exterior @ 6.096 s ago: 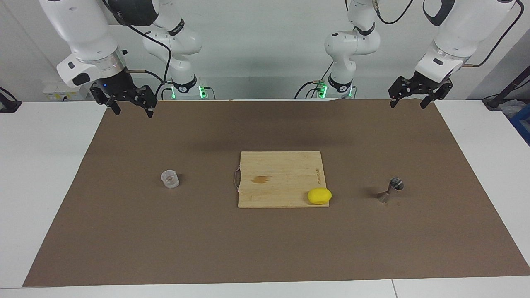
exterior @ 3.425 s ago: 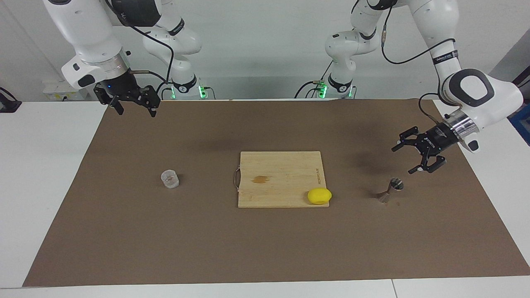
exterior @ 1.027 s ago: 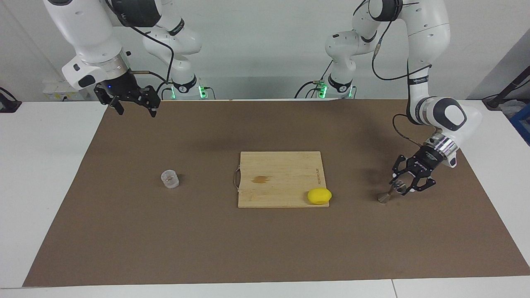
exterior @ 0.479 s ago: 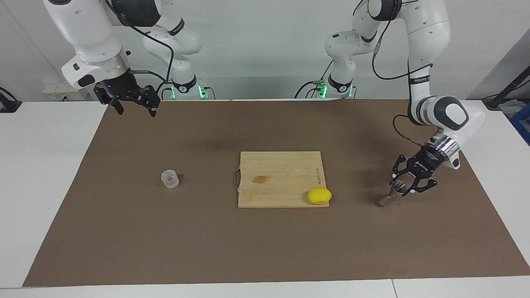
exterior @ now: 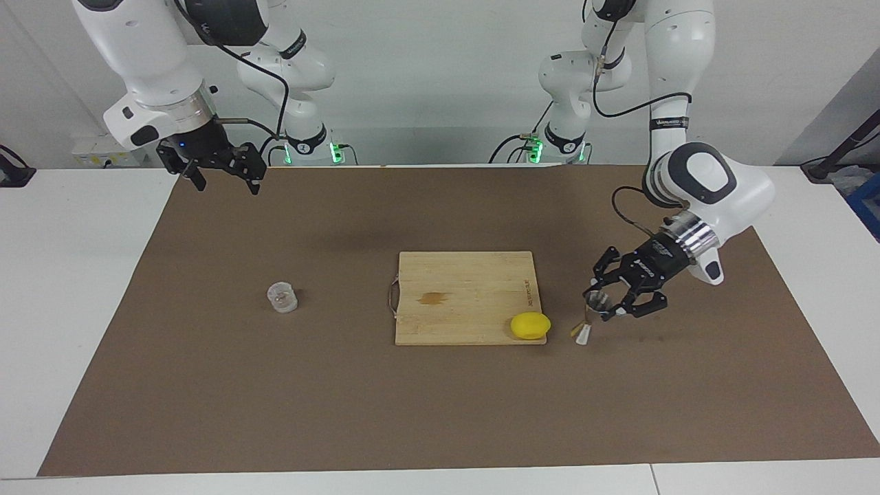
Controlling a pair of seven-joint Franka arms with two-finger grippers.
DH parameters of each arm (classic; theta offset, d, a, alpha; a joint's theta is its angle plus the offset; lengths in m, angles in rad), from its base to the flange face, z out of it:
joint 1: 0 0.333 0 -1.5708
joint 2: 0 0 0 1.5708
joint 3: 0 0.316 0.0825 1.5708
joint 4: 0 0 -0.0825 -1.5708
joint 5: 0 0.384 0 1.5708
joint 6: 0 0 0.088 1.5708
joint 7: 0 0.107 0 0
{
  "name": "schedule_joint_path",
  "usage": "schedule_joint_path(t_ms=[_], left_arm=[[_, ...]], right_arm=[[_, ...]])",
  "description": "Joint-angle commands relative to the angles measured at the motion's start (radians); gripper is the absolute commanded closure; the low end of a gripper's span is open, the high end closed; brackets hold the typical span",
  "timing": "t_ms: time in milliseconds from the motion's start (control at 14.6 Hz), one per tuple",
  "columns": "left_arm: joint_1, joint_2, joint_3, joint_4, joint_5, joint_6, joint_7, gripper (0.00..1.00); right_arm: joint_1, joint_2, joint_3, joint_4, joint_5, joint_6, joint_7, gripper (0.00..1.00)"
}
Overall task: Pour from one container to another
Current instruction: 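Lift the dark cup with the left gripper and carry it over the board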
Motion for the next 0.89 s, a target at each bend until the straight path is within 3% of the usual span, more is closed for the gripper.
schedule_joint_path(t_ms=[0, 205, 548, 822], left_arm=[[-0.084, -0.010, 0.005, -0.007, -0.059, 0.090, -0.135, 1.00], [-0.192, -0.002, 0.006, -0.007, -0.159, 0.179, -0.165, 1.00], [-0.369, 0.027, 0.005, -0.016, -0.225, 0.420, -0.168, 1.00], [-0.450, 0.061, 0.003, -0.016, -0.270, 0.500, -0.166, 1.00]], right_arm=[[-0.010, -0.025, 0.004, -0.029, 0.006, 0.008, -0.019, 0.00], [-0.010, -0.025, 0.004, -0.029, 0.006, 0.008, -0.019, 0.00], [-0.007, -0.025, 0.004, -0.031, 0.006, 0.004, -0.017, 0.00], [-0.007, -0.026, 0.004, -0.031, 0.006, 0.005, -0.017, 0.00]])
